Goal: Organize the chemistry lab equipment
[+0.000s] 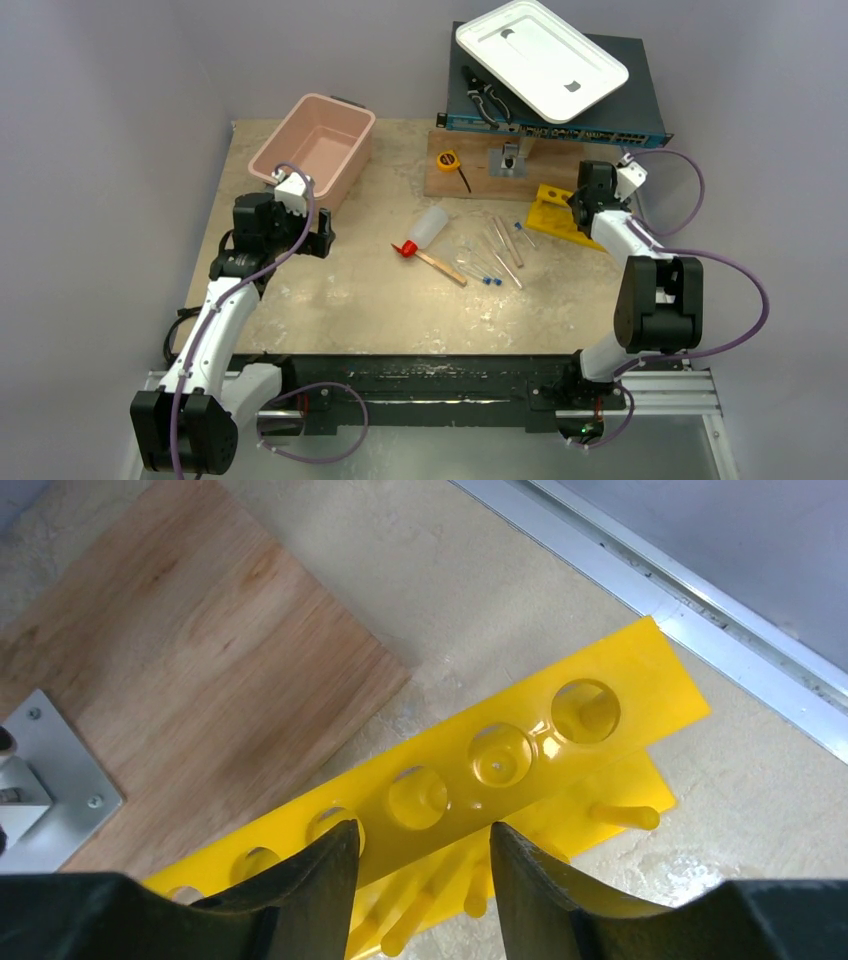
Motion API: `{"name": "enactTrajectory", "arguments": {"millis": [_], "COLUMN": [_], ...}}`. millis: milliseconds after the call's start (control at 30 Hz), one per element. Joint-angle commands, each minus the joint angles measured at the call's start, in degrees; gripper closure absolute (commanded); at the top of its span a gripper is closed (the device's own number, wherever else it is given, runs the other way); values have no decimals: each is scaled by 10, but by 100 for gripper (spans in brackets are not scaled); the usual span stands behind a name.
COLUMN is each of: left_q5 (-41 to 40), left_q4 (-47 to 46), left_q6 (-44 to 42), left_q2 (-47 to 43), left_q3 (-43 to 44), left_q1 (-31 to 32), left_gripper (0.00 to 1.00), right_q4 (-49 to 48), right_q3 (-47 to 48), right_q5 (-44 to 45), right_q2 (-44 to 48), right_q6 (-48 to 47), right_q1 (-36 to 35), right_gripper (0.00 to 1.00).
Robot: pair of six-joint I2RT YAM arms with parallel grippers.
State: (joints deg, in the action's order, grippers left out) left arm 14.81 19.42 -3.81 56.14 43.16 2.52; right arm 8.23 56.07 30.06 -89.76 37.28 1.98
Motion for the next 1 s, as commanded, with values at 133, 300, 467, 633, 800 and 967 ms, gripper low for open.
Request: {"name": "enactTrajectory", "arguments": {"millis": [133,300,467,633,800,967], "left_q5": [10,13,14,18,24,26], "left_q4": [-7,-4,-2,-3,-2,5], "left_q6": [-15,-16,-19,-19,-20,-26], "left_q2": [-12,-13,-15,-16,-17,-18], "left_q3": [-6,-4,-5,-8,-9,-7], "left_q1": [-5,-5,-5,-5,-5,-5], "left_gripper": [2,3,3,3,3,3], "right_q4": [6,21,79,124,184,218], "right_q3": [-42,-62,-70,-95,-96,-77], "right_q5": [-27,6,58,87,140,164], "right_q2": [-3,12,33,63,64,64], "right_q6": [52,93,173,260,328,348], "right_q1": [-14,-73,-135,-175,-221,-226], "right_gripper": [57,66,70,71,67,58]}}
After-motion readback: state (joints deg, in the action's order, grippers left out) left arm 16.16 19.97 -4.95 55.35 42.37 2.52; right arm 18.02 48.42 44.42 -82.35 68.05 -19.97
